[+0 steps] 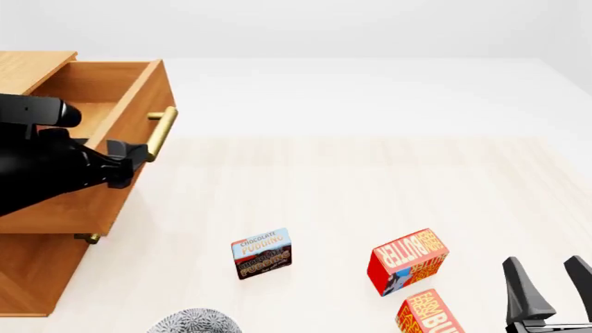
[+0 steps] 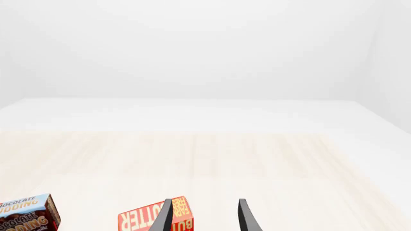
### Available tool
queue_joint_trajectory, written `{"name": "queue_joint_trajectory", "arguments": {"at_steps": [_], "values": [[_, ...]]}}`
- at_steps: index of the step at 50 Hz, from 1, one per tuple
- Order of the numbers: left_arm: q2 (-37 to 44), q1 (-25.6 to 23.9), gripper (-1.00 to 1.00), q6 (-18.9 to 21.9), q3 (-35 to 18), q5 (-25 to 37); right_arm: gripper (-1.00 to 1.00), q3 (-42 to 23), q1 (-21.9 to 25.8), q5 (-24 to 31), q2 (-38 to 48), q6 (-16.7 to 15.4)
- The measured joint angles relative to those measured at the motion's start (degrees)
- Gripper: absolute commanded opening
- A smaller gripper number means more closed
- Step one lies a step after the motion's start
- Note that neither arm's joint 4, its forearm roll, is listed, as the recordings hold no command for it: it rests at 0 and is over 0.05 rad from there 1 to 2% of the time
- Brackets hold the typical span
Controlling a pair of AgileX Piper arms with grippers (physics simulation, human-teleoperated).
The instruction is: Put the chocolate pudding in the top drawer of the cabinet and close it.
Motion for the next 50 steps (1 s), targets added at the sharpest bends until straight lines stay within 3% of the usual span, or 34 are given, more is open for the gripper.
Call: {"name": "queue_joint_trajectory", "arguments": {"at_steps": [13,34,50], "values": [[0.6,-2.85,1.0,-1.41,-0.33,-0.67,1.0,0.01,0.01,-0.01,-0.01,0.0],[3.31,-8.67,1.0,-0.28,-2.35,-0.58,1.0,0.02,0.02,-0.03,0.01,0.01],[3.93,-9.64,1.0,-2.45,-3.06,0.17,1.0,0.01,0.02,-0.01,0.0,0.01]]}}
